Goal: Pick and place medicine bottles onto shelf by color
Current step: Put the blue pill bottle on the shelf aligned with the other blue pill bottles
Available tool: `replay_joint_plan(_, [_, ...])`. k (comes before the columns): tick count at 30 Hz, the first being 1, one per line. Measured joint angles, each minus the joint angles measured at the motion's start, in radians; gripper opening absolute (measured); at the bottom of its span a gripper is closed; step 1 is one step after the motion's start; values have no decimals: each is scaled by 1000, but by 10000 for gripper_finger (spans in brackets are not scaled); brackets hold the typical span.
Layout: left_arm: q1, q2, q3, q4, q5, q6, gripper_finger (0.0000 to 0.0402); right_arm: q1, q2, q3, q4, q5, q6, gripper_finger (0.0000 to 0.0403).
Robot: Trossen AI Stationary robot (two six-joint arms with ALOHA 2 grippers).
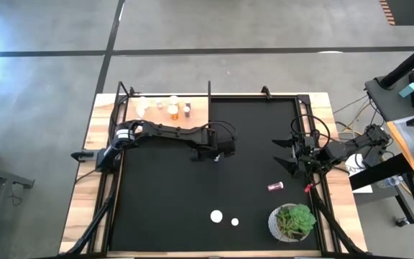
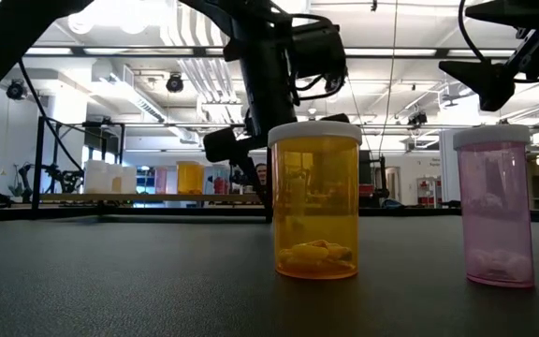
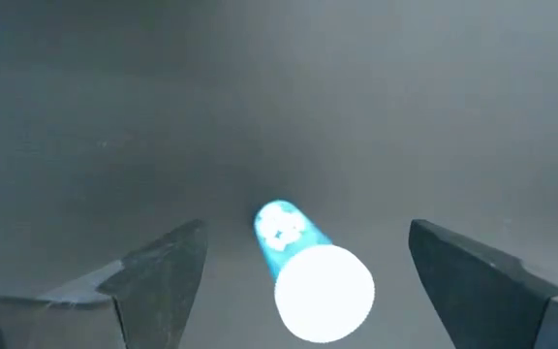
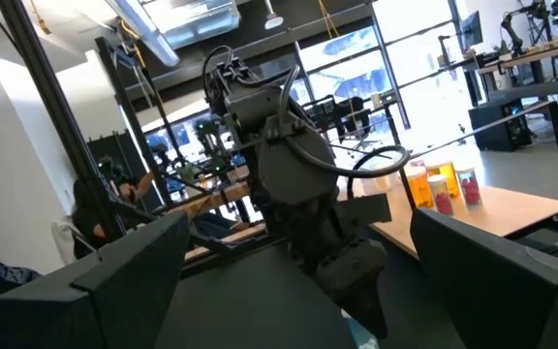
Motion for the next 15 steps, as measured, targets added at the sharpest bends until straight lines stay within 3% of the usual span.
replay_joint_plan(7, [-4, 0, -3, -7, 6, -70, 334, 0, 0, 0, 0, 0, 0, 384])
replay_joint_plan(15, [-6, 0, -10, -18, 6, -70, 274, 0, 0, 0, 0, 0, 0, 384])
